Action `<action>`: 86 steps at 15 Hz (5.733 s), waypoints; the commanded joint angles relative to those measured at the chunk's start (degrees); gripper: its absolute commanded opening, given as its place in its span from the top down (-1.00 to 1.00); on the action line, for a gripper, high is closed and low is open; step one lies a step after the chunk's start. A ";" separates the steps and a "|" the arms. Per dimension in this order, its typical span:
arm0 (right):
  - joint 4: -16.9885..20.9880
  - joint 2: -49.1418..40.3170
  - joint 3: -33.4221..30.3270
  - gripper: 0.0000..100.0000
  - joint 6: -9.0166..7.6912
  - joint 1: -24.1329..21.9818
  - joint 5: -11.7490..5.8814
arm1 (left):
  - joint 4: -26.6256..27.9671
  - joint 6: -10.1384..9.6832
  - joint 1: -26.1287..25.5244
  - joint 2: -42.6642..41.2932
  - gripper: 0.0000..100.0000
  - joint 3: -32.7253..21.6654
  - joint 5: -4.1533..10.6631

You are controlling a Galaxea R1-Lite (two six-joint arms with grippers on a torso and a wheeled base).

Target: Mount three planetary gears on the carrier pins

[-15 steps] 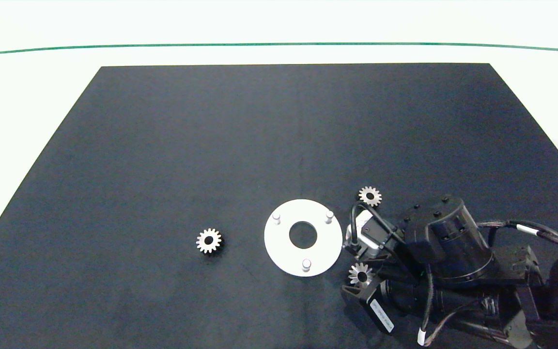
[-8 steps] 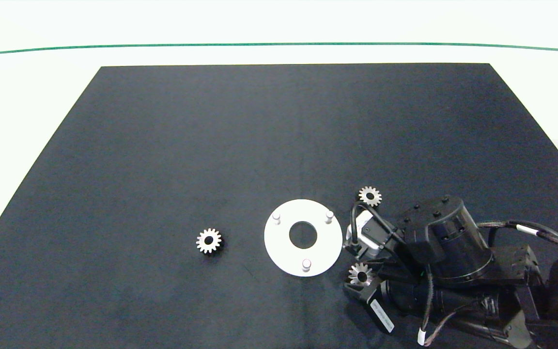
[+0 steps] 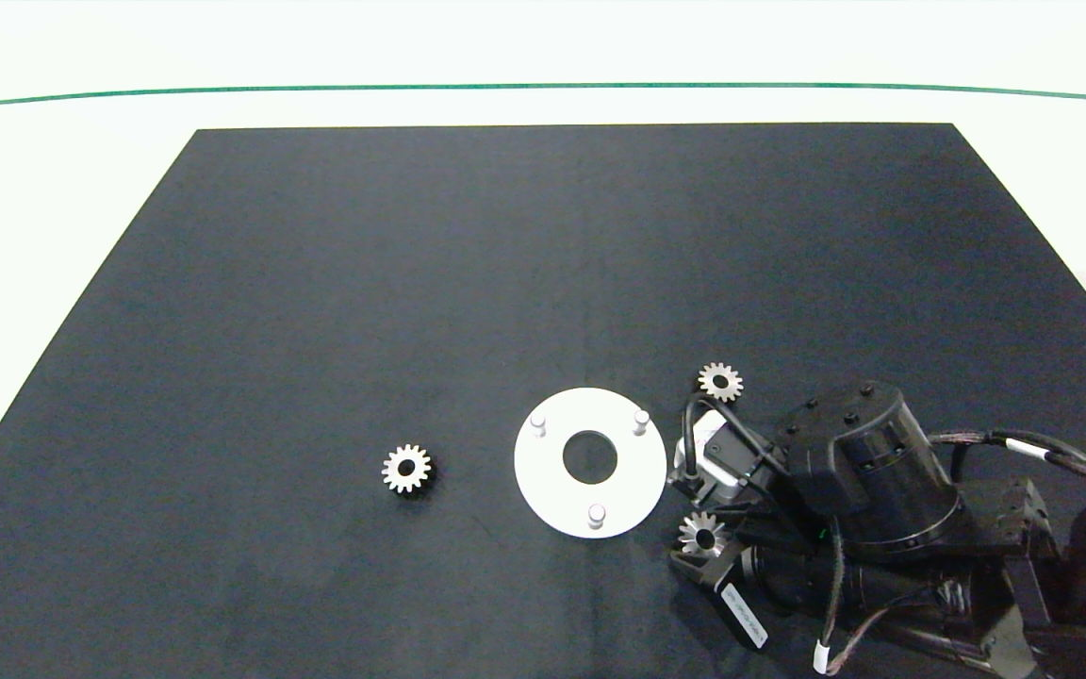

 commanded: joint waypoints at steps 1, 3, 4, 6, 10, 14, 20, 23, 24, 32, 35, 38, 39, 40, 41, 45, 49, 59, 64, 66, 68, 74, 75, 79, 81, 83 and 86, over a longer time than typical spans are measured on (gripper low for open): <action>0.02 0.14 0.00 0.62 0.00 -0.05 -0.06 | 0.16 0.00 0.08 0.10 -1.00 0.08 0.04; 0.10 0.23 0.09 0.71 0.08 -0.05 -0.06 | 0.16 0.09 -0.01 0.18 -1.00 0.08 0.04; 0.10 0.23 0.09 0.74 0.08 -0.05 -0.06 | 0.16 0.09 -0.01 0.18 -1.00 0.08 0.04; 0.10 0.23 0.09 0.83 0.00 0.04 -0.14 | 0.16 0.00 -0.01 0.36 -1.00 0.08 0.04; 0.28 -0.47 -0.26 0.86 -0.27 0.12 0.03 | 0.16 0.00 0.08 0.36 -1.00 0.08 0.04; 1.42 -2.41 -0.44 0.86 -0.44 0.65 0.03 | 0.25 0.09 0.08 0.36 -1.00 0.17 -0.05; 6.78 -5.57 -5.80 0.86 -0.44 3.90 -0.23 | 0.16 0.09 0.08 0.62 -1.00 0.17 -0.05; 8.54 -4.95 -9.49 0.86 -0.36 6.01 -0.93 | 0.16 0.09 0.17 0.71 -1.00 0.17 -0.05; 8.54 -4.69 -10.46 0.86 -0.36 6.89 -1.46 | 0.16 0.09 0.17 0.71 -1.00 0.17 -0.05; 6.43 0.93 -10.99 0.86 -0.36 9.44 -3.75 | -0.63 0.09 0.08 1.15 -1.00 0.08 -0.05; 4.06 1.90 -11.87 0.86 -0.53 9.53 -3.75 | -0.63 0.09 0.08 1.15 -1.00 0.08 -0.14; 3.97 2.87 -12.39 0.86 -0.53 9.53 -3.66 | -0.63 0.09 -0.01 1.24 -1.00 0.08 -0.14; 3.97 3.31 -12.39 0.86 -0.53 9.53 -3.75 | -0.72 0.09 -0.01 1.50 -1.00 0.08 -0.14; 3.88 3.57 -12.39 0.86 -0.53 9.53 -3.75 | -0.72 0.09 -0.01 1.59 -1.00 0.08 -0.14; 3.71 3.92 -12.39 0.86 -0.44 9.44 -3.66 | -0.72 0.09 -0.01 1.59 -1.00 0.08 -0.14; 3.44 4.45 -13.18 0.86 -0.53 9.44 -3.66 | -1.42 0.09 -0.01 1.68 -1.00 0.08 -0.14; 3.44 5.33 -14.68 0.86 -0.53 9.53 -3.66 | -1.42 0.09 -0.01 1.68 -1.00 0.08 -0.14; 3.36 6.82 -15.21 0.86 -0.53 9.26 -3.66 | -2.21 0.09 -0.01 1.59 -1.00 0.00 -0.14; 3.27 7.17 -15.65 0.86 -0.44 9.00 -3.57 | -2.21 0.09 -0.71 1.68 -1.00 0.00 -0.14; 3.36 7.17 -15.65 0.86 -0.36 8.91 -3.57 | -2.21 0.00 -0.97 1.68 -1.00 -0.09 -0.14; 3.27 7.44 -15.73 0.86 -0.36 8.83 -3.57 | -2.21 0.00 -0.97 1.77 -1.00 0.00 -0.05; 3.27 7.97 -15.73 -1.00 -0.36 8.47 -3.57 | -2.30 0.00 -0.97 2.03 -1.00 -0.09 -0.14; 3.27 7.97 -15.73 -1.00 -0.36 8.30 -3.57 | -2.30 0.00 -0.97 2.03 -1.00 0.00 -0.05; 2.48 7.70 -15.65 -1.00 -0.27 8.21 -3.57 | -2.30 0.00 -0.97 2.03 -1.00 0.00 -0.14; 2.65 2.34 -14.94 -1.00 -0.18 6.63 -4.19 | -2.30 0.00 -0.97 1.94 -1.00 0.00 -0.05; 3.09 -4.69 -13.71 -1.00 -0.44 1.71 -4.98 | -2.30 0.00 -1.06 1.94 -1.00 -0.09 -0.14; 2.74 -7.50 -11.78 -1.00 0.00 -9.19 0.12 | -2.30 -0.09 -1.06 1.68 -1.00 0.17 -0.14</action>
